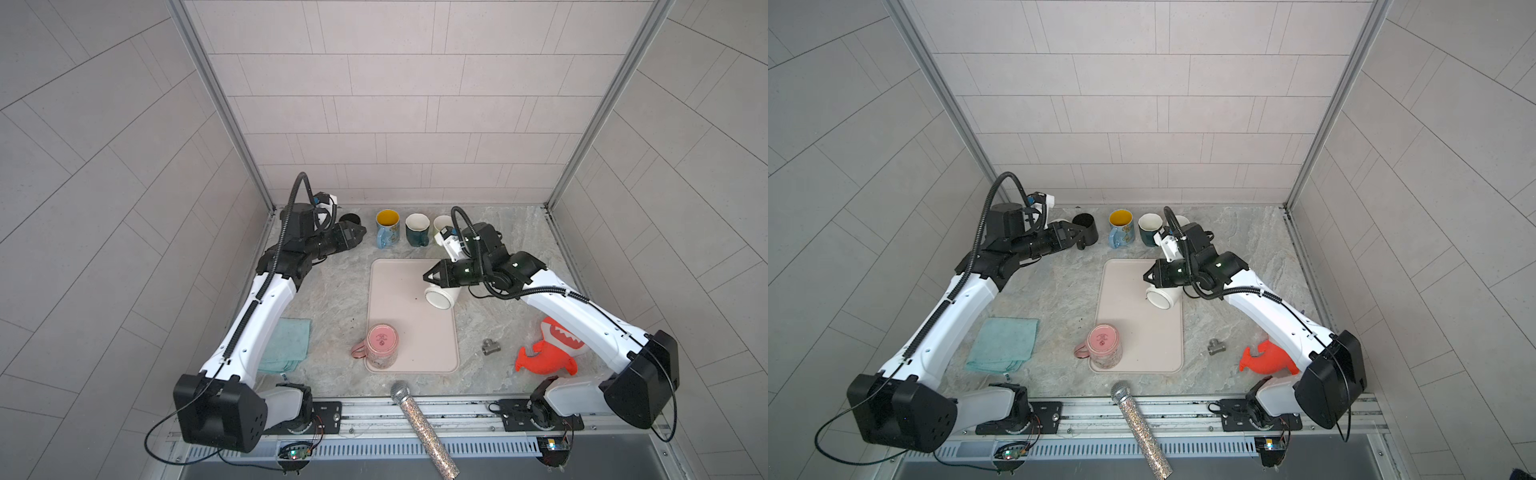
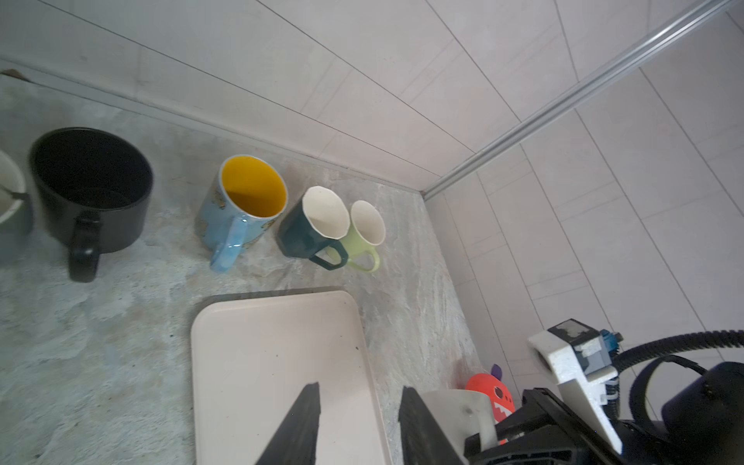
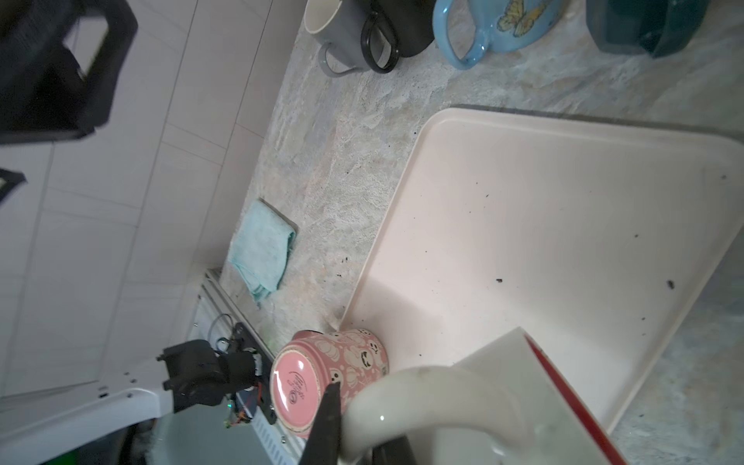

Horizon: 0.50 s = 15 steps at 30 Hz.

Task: Turn the mug right side up
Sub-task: 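Turn the white mug upright with the right gripper while the left gripper approaches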

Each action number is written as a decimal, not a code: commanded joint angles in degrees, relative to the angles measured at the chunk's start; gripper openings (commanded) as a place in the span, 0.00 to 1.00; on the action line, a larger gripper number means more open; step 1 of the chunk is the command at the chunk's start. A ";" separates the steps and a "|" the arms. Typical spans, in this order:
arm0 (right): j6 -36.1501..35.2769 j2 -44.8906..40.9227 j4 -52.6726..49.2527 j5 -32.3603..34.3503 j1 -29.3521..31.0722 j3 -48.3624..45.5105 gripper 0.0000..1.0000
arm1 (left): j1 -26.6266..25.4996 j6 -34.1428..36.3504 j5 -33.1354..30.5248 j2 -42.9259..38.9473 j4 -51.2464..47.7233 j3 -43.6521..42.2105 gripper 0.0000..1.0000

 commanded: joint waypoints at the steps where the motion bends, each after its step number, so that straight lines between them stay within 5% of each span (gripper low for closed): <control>1: -14.30 -1.50 -0.51 6.93 2.78 3.02 0.00 | -1.65 1.51 5.95 2.05 -2.08 3.66 0.39; 15: -31.71 -5.45 2.71 5.39 6.31 2.06 0.00 | -10.85 8.58 10.95 6.37 -10.87 8.31 0.39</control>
